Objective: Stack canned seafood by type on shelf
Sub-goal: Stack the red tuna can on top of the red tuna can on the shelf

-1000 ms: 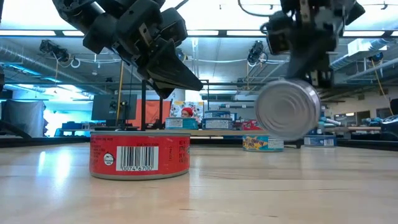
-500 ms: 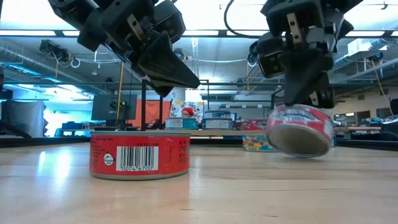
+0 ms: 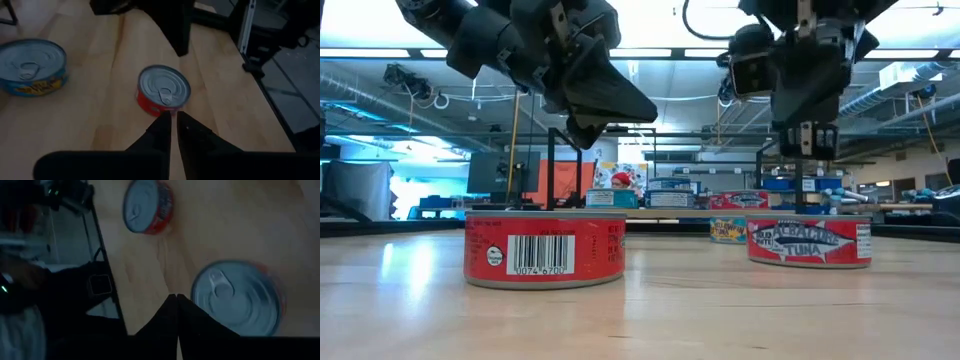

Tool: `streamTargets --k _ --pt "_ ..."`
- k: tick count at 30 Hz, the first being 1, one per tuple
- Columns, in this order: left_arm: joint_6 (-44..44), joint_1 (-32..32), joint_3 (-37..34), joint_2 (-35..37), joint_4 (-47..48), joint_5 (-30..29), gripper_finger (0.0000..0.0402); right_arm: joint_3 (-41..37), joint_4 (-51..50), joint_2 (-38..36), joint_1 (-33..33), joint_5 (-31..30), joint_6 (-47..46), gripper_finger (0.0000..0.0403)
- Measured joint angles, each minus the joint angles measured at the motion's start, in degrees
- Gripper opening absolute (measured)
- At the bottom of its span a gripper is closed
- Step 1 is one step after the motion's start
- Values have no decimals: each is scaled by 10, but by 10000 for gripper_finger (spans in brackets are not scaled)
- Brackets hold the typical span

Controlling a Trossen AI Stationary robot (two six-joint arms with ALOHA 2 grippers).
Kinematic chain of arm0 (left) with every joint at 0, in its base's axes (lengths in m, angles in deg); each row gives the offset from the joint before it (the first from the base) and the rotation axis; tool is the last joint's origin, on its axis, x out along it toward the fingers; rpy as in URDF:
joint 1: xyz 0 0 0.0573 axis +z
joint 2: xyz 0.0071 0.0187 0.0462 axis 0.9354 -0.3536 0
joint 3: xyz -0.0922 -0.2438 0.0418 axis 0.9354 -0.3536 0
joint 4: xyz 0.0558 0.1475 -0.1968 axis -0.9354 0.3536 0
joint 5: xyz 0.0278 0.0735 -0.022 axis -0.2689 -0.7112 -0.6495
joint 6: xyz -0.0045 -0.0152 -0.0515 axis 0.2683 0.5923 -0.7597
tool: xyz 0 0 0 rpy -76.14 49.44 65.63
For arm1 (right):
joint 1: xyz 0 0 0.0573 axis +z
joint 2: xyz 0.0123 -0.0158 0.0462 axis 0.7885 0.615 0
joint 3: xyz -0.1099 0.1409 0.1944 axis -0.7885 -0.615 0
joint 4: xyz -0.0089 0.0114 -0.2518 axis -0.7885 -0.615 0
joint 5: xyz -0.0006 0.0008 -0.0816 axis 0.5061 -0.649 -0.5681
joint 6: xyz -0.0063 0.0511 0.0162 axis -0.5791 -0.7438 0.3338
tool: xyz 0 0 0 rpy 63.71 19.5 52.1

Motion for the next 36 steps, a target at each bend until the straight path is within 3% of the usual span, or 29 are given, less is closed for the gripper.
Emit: streamTargets --k 4,10,17,23,30,36 --pt "-12 -1 0 0 -2 -9 31 2 -6 -18 31 -46 40 17" --pt "7 19 0 -8 -16 -30 5 10 -46 -31 128 -202 46 5" --pt "5 81 0 -88 -104 69 2 11 -74 -2 226 -341 -27 5" --pt "3 94 6 -174 -216 101 1 11 -89 60 257 -352 -22 5" --pt "5 93 76 -232 -197 92 1 11 -85 128 267 -371 10 4" --pt "36 93 149 -269 -107 58 1 11 -71 135 251 -385 8 4"
